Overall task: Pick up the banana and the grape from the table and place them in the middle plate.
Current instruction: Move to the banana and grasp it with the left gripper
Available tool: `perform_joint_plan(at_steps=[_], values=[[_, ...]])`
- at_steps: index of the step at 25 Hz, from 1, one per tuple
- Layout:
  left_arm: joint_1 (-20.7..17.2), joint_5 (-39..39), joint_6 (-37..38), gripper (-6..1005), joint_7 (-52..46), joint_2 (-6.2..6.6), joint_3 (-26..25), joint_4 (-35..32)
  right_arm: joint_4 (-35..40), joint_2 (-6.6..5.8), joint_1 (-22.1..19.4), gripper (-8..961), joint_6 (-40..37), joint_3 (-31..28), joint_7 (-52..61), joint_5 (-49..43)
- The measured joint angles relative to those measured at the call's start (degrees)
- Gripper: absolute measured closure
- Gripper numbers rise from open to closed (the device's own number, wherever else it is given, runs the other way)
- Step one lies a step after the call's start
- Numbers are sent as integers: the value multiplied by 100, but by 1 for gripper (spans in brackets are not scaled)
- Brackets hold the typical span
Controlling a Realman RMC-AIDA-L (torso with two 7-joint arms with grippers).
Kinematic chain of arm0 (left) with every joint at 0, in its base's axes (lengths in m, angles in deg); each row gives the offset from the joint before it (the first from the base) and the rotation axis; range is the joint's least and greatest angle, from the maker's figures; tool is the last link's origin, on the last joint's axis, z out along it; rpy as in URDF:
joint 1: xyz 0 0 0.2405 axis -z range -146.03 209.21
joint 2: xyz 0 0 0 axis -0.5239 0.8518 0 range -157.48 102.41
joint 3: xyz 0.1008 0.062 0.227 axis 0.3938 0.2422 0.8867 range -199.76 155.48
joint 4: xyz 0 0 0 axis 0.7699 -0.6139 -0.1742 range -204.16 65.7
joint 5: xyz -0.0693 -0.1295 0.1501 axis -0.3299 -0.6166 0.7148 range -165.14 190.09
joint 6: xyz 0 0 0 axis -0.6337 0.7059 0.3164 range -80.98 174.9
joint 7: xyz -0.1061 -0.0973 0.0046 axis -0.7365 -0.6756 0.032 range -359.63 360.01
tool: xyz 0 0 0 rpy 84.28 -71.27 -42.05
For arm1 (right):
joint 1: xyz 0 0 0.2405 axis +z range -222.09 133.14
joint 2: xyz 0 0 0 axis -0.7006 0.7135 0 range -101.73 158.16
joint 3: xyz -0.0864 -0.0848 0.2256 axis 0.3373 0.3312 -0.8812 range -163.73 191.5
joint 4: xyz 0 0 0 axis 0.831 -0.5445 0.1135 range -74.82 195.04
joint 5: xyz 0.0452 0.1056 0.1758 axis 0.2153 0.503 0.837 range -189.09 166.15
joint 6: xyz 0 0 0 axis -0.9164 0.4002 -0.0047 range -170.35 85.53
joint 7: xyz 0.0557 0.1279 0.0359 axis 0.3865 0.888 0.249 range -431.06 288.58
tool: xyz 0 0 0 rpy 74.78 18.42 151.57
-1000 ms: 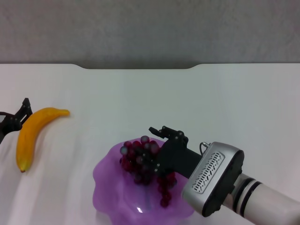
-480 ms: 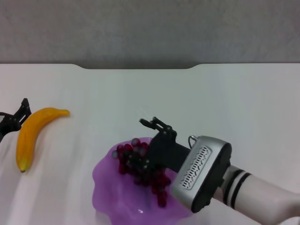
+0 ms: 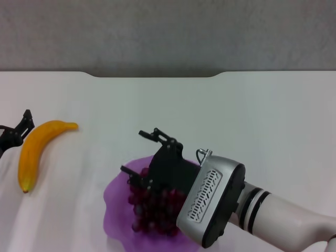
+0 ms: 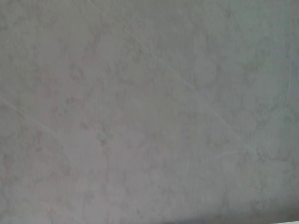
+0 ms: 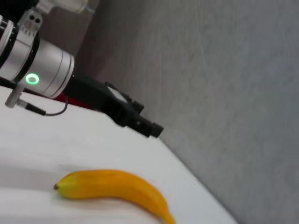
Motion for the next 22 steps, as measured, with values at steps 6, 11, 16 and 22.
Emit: perform_joint_plan(at_steps=[6,11,16,22], values=[[-14,-1,-18,103,0,0,0,-2,-25,8,-427,120,798,-661,-390,56],[-16,2,-22,103,0,0,2,-1,-131,-12,-956,182,1549,-1561,-433,61],[-17,-1,-33,103,0,0,2,0,-186,-18,-1499,258,2284,-2219,-436,61],[-17,12,-38,103,0,0,2,0,-199,-24,-1942,486,2470,-3007,-274,69]])
